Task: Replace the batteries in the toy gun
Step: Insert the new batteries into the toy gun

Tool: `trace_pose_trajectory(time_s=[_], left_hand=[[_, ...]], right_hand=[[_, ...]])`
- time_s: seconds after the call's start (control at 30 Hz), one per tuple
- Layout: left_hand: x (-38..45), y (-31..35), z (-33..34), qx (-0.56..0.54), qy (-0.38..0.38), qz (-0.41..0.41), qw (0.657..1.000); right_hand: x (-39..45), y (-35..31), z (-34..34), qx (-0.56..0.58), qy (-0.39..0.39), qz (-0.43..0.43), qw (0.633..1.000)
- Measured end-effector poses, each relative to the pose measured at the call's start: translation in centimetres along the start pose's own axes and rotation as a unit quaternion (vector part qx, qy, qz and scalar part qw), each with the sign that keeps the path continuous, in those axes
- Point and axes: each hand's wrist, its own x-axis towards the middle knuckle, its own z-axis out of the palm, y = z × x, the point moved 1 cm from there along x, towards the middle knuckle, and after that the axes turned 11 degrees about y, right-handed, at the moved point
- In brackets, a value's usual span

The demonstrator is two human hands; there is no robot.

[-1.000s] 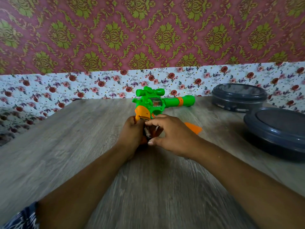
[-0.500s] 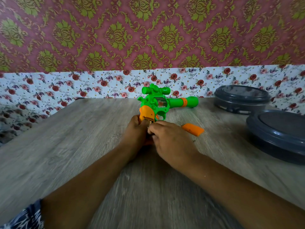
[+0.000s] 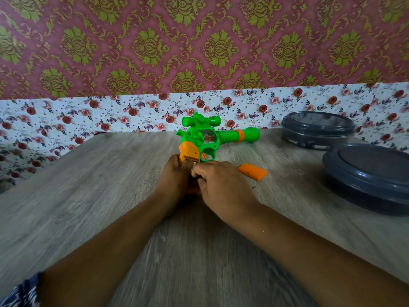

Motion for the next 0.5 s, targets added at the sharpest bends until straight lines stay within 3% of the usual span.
trace_pose_trajectory(time_s=[0.23, 0.5], left_hand=[[0.0, 0.0, -0.2, 0.020, 0.000, 0.014, 1.000], [-0.9, 0.6, 0.1, -0.097, -0.071, -0.031, 0.992]], right_hand=[[0.0, -0.3, -0.2, -0.008, -0.009, -0.017, 1.000], [0.3, 0.1, 0.3, -0.007, 0.001, 0.005, 1.000]])
